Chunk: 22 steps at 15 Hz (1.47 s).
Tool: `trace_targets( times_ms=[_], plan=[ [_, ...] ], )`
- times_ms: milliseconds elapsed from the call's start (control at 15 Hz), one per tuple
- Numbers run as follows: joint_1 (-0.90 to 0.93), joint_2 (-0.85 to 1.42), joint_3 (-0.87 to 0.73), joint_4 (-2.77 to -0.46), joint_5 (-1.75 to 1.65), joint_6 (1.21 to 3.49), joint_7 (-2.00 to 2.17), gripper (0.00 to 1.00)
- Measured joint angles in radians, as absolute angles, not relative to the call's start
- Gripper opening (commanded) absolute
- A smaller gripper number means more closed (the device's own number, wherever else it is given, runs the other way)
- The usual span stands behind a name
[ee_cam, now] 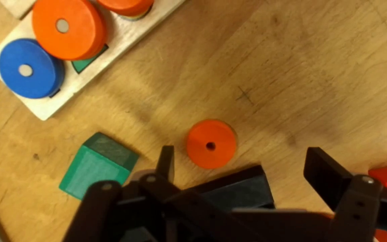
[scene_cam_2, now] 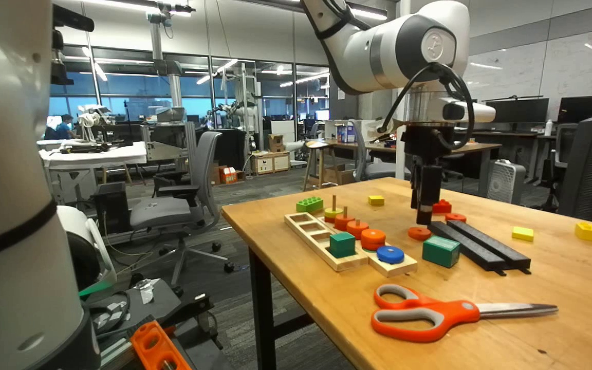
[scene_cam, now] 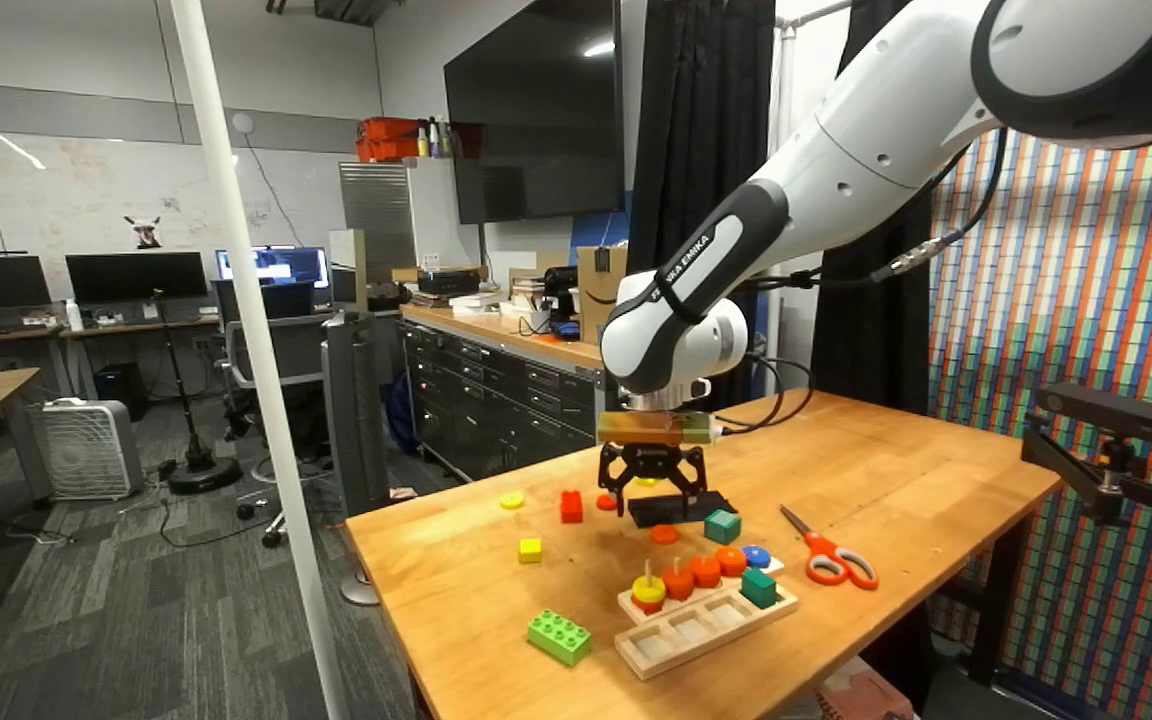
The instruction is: Move the round orange block near the black object to the top of round yellow block on the wooden board
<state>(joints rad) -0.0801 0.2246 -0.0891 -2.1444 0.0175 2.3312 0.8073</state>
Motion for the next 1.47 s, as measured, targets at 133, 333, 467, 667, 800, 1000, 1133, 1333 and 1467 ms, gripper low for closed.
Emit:
trace_targets(
  times_ms=[133, 333, 467, 667, 800, 1000, 1133, 1333, 1467],
  plan=[
    [-0.081, 0.227, -0.09, -2.144, 0.043, 2.323, 0.799, 1.0],
    [-0.084, 0.234, -0.092, -2.144, 0.08, 2.32, 0.779, 1.0],
    [-0.088, 0.24, -0.095, -2.144, 0.103, 2.32, 0.763, 1.0],
    [-0.093, 0.25, -0.1, -2.144, 0.125, 2.32, 0.745, 1.0],
    [-0.094, 0.257, -0.105, -2.143, 0.139, 2.32, 0.733, 1.0],
    [-0.096, 0.265, -0.11, -2.141, 0.149, 2.318, 0.72, 1.0],
    [-0.097, 0.268, -0.111, -2.14, 0.153, 2.317, 0.715, 1.0],
    [-0.097, 0.272, -0.113, -2.139, 0.162, 2.31, 0.708, 1.0],
    [-0.098, 0.273, -0.114, -2.136, 0.169, 2.304, 0.701, 0.73]
  ],
)
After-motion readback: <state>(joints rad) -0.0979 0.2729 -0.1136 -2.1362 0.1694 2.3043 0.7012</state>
